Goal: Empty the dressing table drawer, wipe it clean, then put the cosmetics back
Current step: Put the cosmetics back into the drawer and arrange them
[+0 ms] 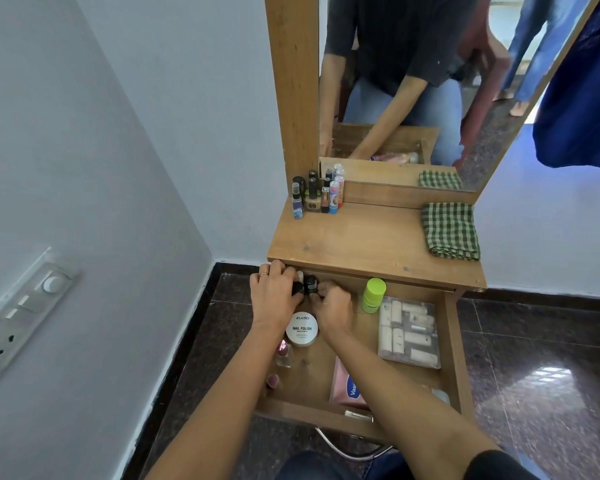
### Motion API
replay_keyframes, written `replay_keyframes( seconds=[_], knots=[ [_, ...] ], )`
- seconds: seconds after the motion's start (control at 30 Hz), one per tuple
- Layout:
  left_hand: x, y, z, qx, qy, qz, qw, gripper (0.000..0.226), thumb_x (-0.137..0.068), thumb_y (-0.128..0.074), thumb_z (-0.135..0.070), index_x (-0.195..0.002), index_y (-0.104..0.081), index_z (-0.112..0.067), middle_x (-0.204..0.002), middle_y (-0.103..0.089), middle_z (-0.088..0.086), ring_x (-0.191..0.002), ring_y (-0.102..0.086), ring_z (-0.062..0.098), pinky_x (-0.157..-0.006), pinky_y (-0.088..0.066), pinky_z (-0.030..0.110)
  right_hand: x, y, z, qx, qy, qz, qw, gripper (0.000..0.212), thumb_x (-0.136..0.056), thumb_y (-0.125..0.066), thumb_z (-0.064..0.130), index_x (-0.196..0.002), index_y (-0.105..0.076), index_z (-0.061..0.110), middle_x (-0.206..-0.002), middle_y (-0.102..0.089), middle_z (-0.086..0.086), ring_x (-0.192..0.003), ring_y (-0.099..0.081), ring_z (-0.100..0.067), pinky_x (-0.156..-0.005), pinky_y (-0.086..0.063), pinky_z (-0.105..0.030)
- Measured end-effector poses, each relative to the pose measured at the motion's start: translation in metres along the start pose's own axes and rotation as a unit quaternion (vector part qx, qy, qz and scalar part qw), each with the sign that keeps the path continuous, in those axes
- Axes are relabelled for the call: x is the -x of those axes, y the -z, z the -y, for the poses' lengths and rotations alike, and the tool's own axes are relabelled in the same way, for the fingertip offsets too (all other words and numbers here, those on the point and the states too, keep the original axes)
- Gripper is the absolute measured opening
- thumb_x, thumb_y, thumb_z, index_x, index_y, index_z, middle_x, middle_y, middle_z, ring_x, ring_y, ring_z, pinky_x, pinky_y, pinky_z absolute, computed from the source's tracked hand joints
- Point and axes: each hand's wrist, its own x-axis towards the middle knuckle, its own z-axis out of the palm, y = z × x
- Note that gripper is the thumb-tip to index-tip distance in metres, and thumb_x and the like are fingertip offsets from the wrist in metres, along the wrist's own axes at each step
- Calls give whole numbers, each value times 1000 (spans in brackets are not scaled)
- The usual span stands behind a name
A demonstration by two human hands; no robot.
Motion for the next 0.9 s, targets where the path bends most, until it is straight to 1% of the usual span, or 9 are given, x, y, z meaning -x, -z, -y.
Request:
replay_keyframes(
  seconds=[0.27,0.37,0.43,0.5,0.57,0.67,0.77,0.83,0.9],
  knots=[
    [5,9,4,34,0,1,999,31,-79,-70,-40,-105,-62,-25,-110,-52,-3,-106,-47,19,-87,-37,32,9,10,3,-32,4,2,999,13,-82,-62,17,-94,-65,12,-91,-71,-5,-87,-66,-26,-74,-54,-36],
    [9,17,6,62,9,-21,998,29,-79,-68,-44,-100,-64,-25,-106,-54,-5,-101,-48,17,-84,-36,31,21,24,4,-37,18,-12,999,19,-85,-61,21,-102,-64,13,-97,-71,-5,-91,-66,-26,-77,-52,-34],
    [10,23,5,85,15,-51,995,28,-79,-66,-47,-95,-66,-24,-100,-57,-5,-95,-51,17,-80,-38,30,30,36,7,-24,68,-38,997,21,-89,-59,26,-106,-63,15,-99,-71,-2,-93,-66,-22,-77,-52,-33],
    [11,29,3,113,13,-100,988,28,-81,-65,-47,-90,-67,-21,-93,-61,-3,-87,-53,18,-74,-41,31,38,49,13,-4,140,-75,987,20,-91,-56,31,-106,-62,19,-98,-72,4,-90,-66,-15,-74,-51,-31],
    [8,36,0,128,6,-135,983,28,-82,-65,-44,-89,-66,-17,-90,-62,0,-83,-54,20,-70,-43,32,40,62,22,-6,196,-117,974,18,-92,-56,30,-105,-63,19,-96,-71,6,-86,-66,-13,-71,-51,-29],
    [-3,49,-7,151,3,-152,977,30,-87,-60,-41,-101,-64,-15,-96,-62,2,-89,-56,21,-72,-47,33,25,82,39,-15,231,-160,960,19,-92,-57,24,-108,-63,15,-95,-70,2,-80,-65,-13,-69,-52,-28],
    [-19,59,-13,189,8,-152,970,33,-88,-59,-37,-113,-61,-16,-107,-61,3,-99,-54,21,-80,-49,35,-1,100,58,-12,228,-162,960,25,-91,-55,19,-114,-60,14,-100,-64,1,-79,-61,-14,-68,-50,-30],
    [-32,62,-17,222,22,-139,965,35,-87,-60,-35,-116,-58,-15,-111,-58,4,-103,-53,21,-83,-49,36,-19,109,69,-4,236,-159,959,32,-90,-54,18,-122,-58,16,-102,-60,2,-78,-56,-13,-62,-42,-22],
    [-46,64,-20,294,54,-121,947,37,-86,-61,-33,-118,-56,-14,-113,-57,4,-105,-52,20,-87,-49,38,-35,119,78,16,245,-151,957,39,-90,-55,18,-128,-54,21,-104,-57,2,-79,-54,-12,-60,-34,-16]
  ],
)
